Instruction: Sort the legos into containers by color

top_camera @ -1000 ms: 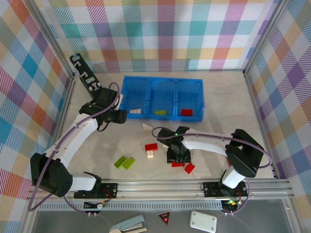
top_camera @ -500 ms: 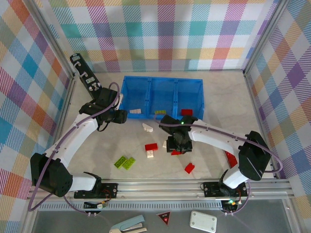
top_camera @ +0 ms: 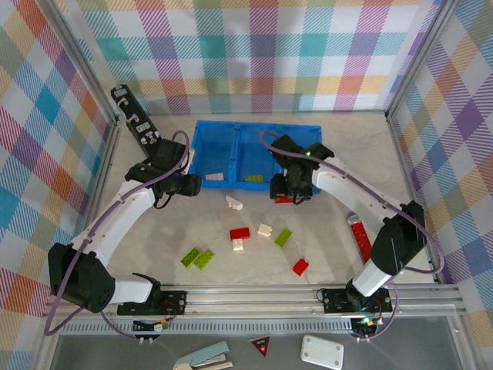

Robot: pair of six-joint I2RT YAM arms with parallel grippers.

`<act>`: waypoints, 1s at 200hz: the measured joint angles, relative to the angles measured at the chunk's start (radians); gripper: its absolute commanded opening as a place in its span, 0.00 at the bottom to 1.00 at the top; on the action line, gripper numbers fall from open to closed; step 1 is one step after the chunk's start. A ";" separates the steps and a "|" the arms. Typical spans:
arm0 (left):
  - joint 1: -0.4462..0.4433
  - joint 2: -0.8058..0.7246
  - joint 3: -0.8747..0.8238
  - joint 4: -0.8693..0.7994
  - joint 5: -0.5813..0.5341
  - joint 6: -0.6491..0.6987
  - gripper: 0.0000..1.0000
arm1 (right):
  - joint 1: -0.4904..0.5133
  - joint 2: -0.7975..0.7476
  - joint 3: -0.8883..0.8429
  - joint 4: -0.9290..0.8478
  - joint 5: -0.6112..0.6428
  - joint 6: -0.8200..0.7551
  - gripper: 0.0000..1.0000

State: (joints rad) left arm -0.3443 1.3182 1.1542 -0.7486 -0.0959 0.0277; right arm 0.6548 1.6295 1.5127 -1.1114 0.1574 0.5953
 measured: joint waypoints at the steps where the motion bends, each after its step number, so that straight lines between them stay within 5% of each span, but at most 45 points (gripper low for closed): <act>1: 0.000 0.000 0.000 0.000 0.000 0.000 0.59 | -0.002 0.002 0.002 0.000 0.000 -0.002 0.63; 93: 0.000 0.000 0.000 0.000 0.000 0.000 0.59 | -0.238 0.293 0.324 -0.018 -0.020 -0.166 0.63; 200: 0.001 0.000 0.000 0.000 0.001 0.000 0.59 | -0.328 0.577 0.489 -0.020 -0.069 -0.238 0.63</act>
State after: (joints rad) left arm -0.3431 1.3182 1.1542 -0.7486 -0.0952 0.0277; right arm 0.3271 2.2063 2.0014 -1.1316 0.0883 0.3573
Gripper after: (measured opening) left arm 0.592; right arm 0.633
